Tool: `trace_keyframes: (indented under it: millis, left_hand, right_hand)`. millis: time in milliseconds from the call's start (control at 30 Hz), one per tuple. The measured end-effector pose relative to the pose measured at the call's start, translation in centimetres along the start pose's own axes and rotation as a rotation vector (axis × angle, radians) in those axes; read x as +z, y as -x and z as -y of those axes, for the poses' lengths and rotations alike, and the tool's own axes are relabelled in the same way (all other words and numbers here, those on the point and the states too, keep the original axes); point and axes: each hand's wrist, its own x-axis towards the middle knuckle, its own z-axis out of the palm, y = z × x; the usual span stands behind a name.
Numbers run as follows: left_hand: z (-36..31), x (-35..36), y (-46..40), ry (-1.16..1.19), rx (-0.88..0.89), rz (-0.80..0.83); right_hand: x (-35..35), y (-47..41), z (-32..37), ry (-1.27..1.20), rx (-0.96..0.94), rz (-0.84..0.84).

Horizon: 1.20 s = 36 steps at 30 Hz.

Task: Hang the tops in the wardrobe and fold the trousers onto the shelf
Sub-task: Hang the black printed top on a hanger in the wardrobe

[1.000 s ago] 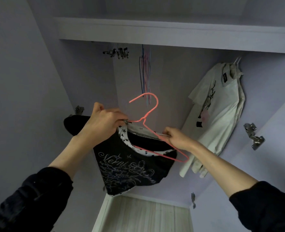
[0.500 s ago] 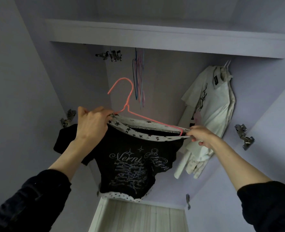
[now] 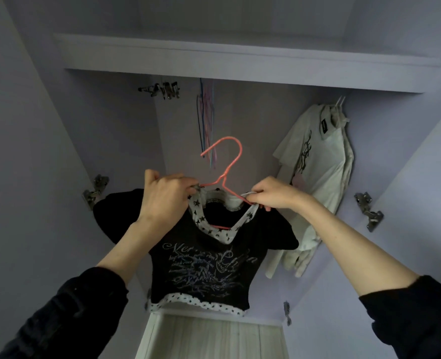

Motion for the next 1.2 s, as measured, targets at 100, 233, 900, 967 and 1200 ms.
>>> trace_keyframes:
  millis: [100, 233, 900, 967, 1200]
  left_hand:
    - [1.2, 0.1, 0.2, 0.011, -0.057, -0.038]
    - [2.4, 0.7, 0.5, 0.051, -0.074, -0.118]
    - [6.0, 3.5, 1.6, 0.119, -0.089, -0.074]
    - [5.9, 3.6, 1.9, -0.022, -0.075, -0.136]
    - [3.7, 2.4, 0.7, -0.16, 0.05, -0.293]
  right_hand:
    - [-1.0, 1.2, -0.2, -0.157, -0.018, 0.17]
    - [-1.2, 0.7, -1.2, 0.026, -0.054, 0.113]
    - [0.4, -0.4, -3.8, 0.248, -0.48, -0.786]
    - [0.4, -0.4, -4.7, 0.237, -0.481, -0.83]
    - [1.0, 0.4, -5.9, 0.157, -0.428, -0.919]
